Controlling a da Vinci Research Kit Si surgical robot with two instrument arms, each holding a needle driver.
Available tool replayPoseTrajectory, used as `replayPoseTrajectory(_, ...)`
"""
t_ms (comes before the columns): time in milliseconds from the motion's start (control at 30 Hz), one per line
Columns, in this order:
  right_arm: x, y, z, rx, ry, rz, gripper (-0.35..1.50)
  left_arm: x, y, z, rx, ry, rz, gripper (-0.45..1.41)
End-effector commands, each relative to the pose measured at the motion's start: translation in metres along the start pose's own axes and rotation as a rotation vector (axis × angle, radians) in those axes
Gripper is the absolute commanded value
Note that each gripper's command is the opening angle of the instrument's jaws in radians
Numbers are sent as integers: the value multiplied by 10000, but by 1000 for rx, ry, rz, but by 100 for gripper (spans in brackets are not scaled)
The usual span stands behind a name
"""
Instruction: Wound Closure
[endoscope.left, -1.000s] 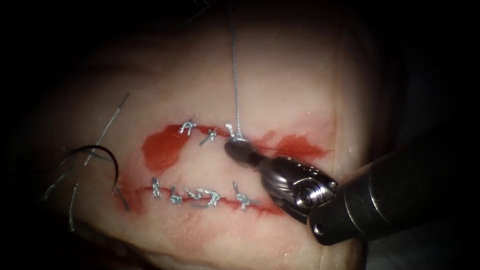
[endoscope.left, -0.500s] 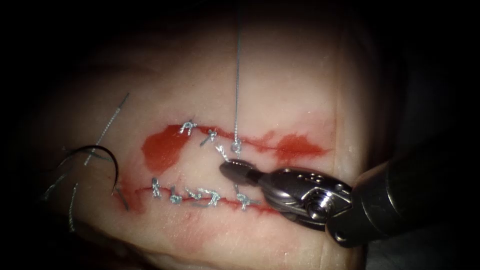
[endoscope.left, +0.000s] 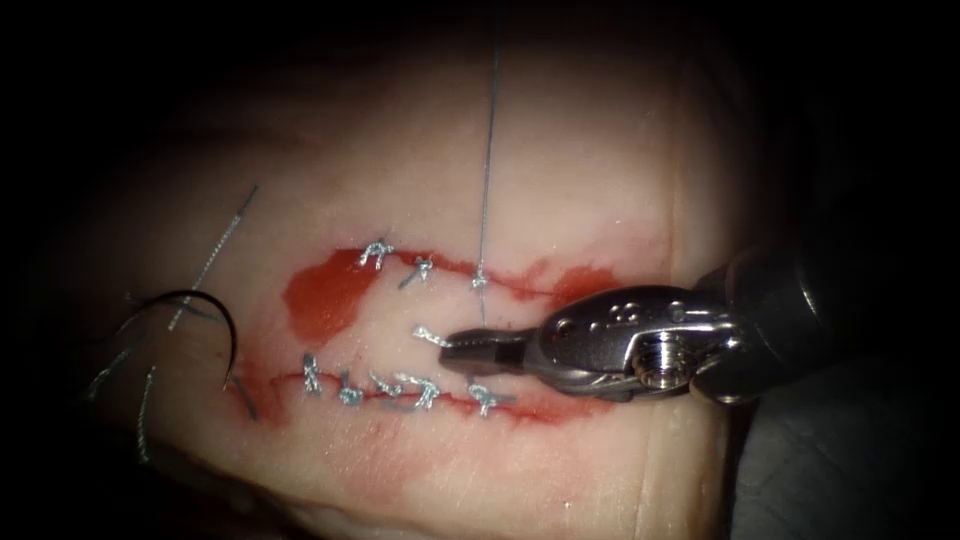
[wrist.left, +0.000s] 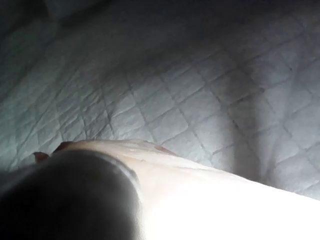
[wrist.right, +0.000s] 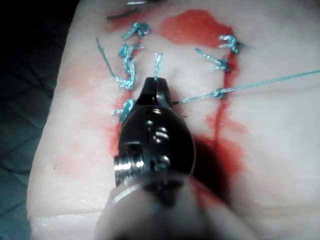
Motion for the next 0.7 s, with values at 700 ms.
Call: replayPoseTrajectory(700, -9, 19, 26, -58, -11, 28, -35, 14, -30, 87, -166, 270, 184, -45)
